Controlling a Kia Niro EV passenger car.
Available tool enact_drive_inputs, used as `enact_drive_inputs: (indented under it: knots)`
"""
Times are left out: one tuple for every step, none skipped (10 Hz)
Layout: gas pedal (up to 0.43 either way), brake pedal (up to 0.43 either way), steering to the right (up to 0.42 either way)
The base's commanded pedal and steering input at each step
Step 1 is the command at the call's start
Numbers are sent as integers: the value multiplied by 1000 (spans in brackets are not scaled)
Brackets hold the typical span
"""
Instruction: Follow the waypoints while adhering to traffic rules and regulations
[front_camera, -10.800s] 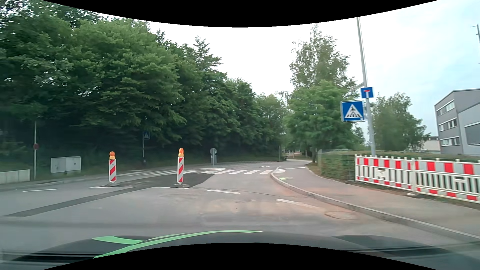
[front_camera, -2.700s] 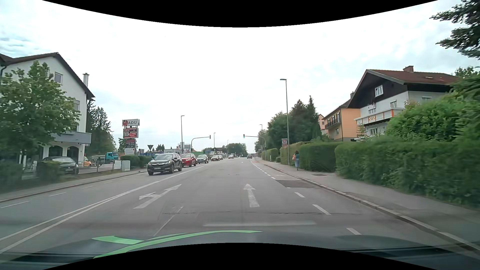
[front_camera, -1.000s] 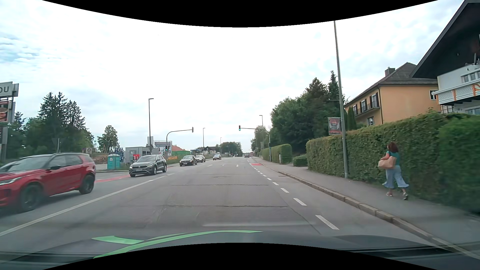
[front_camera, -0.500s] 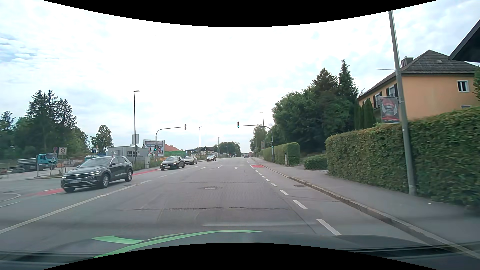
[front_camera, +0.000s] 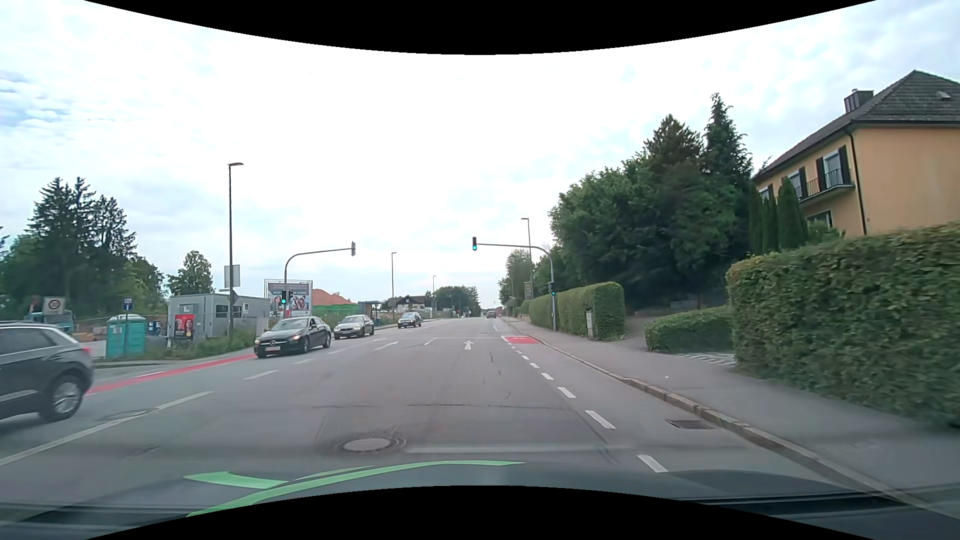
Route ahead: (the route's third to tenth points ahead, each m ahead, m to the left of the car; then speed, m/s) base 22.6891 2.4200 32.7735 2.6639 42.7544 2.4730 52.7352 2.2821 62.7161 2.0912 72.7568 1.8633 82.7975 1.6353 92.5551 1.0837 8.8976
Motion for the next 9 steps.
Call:
enact_drive_inputs:
  knots:
    - [98, 0, 4]
    - [98, 0, 3]
    - [98, 0, 3]
    - [98, 0, 2]
    - [98, 0, 2]
    - [98, 0, 1]
    - [98, 0, 0]
    - [98, 0, 0]
    - [98, 0, 0]
